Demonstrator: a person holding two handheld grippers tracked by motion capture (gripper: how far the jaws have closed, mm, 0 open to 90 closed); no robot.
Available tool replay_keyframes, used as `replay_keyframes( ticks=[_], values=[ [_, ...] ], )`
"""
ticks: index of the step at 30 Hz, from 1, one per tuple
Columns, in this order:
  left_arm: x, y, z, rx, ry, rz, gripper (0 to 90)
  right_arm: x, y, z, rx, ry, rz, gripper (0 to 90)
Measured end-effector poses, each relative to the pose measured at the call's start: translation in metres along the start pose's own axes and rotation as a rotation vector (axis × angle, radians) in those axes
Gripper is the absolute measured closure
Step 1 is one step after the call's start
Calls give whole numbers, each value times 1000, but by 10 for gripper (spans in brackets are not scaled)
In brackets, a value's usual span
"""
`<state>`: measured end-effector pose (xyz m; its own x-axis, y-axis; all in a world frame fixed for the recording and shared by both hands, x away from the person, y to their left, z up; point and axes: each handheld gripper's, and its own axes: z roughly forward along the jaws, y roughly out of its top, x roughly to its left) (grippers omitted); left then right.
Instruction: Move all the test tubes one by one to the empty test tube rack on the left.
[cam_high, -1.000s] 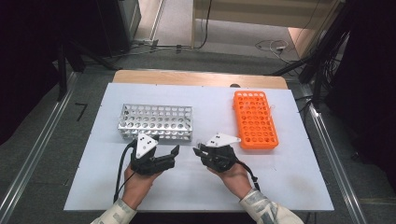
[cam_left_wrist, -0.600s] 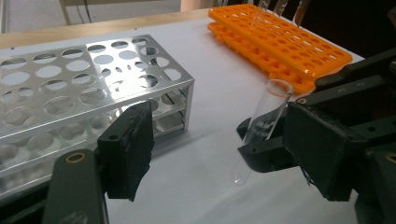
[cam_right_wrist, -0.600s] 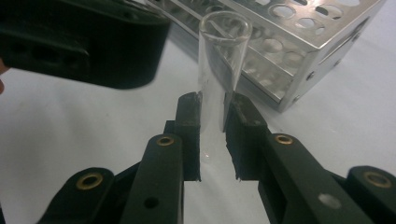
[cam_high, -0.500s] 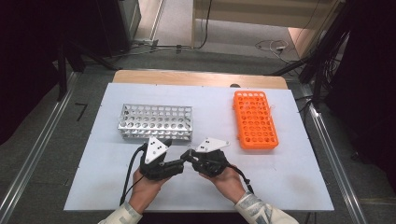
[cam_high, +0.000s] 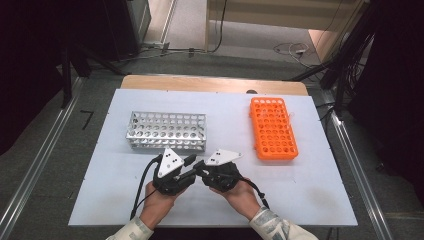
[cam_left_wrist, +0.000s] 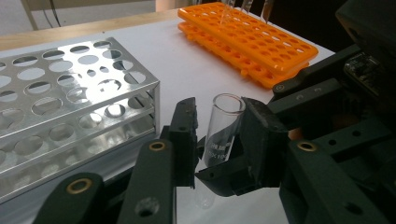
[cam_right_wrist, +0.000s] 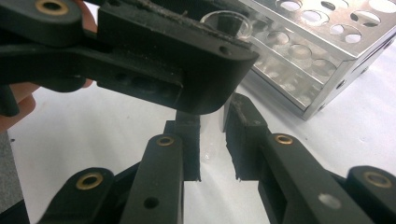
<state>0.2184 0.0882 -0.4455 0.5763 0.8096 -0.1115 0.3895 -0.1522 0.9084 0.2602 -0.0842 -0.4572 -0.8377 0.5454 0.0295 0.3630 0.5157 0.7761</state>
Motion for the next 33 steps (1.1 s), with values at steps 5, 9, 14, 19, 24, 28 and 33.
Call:
replay_keyframes(
  ticks=[5, 9, 14, 19, 24, 28, 33],
  values=[
    [-1, 0, 1, 2, 5, 14, 731, 0, 0, 0, 1, 2, 1, 734],
    [0, 0, 0, 1, 9, 12, 746, 0, 0, 0, -1, 4, 3, 731],
    [0, 1, -1, -1, 19, 23, 752, 0, 0, -1, -3, 11, 8, 683],
    [6, 3, -2, -8, 39, 12, 752, -1, 1, 0, 3, 27, 8, 523],
    [15, 7, -7, -23, 63, -4, 752, -3, 1, -1, 3, 34, 15, 416],
    [25, 11, -12, -37, 88, -31, 751, -5, 1, -2, 8, 27, 25, 358],
    [40, 16, -20, -57, 124, -64, 752, -8, 1, -2, 12, 15, 33, 310]
  ],
)
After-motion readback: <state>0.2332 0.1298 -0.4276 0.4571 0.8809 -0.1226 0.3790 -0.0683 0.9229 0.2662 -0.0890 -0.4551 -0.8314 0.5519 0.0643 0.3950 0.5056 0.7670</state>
